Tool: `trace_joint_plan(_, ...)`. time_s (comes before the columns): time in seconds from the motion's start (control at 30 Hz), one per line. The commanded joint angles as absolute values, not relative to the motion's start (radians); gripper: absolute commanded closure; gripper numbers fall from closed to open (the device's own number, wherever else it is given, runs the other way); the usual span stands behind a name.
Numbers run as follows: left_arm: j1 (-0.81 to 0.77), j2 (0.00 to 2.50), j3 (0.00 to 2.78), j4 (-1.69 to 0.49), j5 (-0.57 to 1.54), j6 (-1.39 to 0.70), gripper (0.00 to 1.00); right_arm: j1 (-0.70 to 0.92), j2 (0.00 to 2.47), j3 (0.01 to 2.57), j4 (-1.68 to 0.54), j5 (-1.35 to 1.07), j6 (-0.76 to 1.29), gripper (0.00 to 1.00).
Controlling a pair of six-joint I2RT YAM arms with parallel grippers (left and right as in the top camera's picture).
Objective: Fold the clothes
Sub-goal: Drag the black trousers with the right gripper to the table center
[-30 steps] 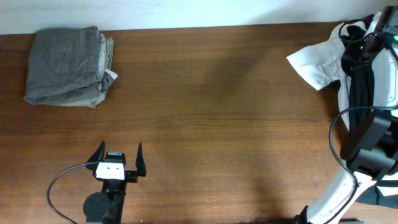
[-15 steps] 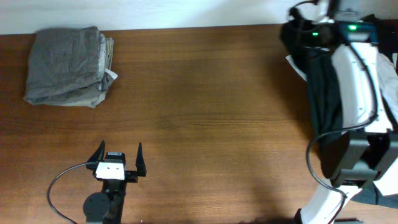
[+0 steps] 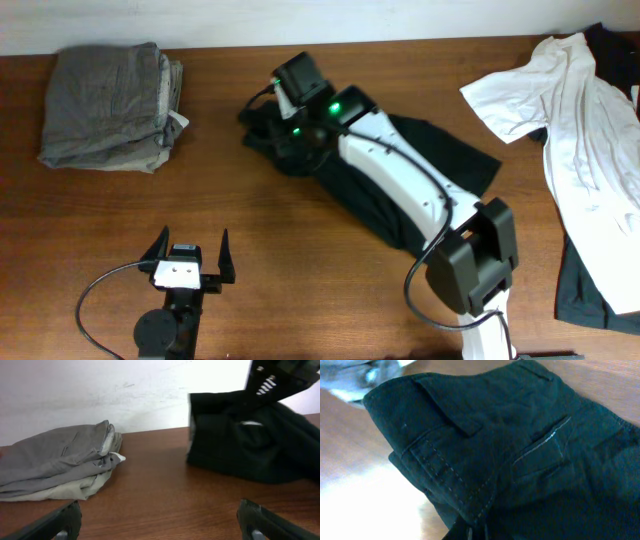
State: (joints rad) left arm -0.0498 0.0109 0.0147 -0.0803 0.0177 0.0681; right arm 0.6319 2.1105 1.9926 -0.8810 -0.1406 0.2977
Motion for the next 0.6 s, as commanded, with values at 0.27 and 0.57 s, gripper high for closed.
trace_joint_plan(0.27,-0.052,0.005,0.008,-0.081,0.01,0.084,0.01,0.789,2.099,1.991,-0.849,-0.236,0.356,0.24)
trace_joint_plan(0.57,-0.052,0.005,0.008,-0.081,0.01,0.084,0.01,0.464,1.959,2.011,-1.158,-0.37,0.352,0.01)
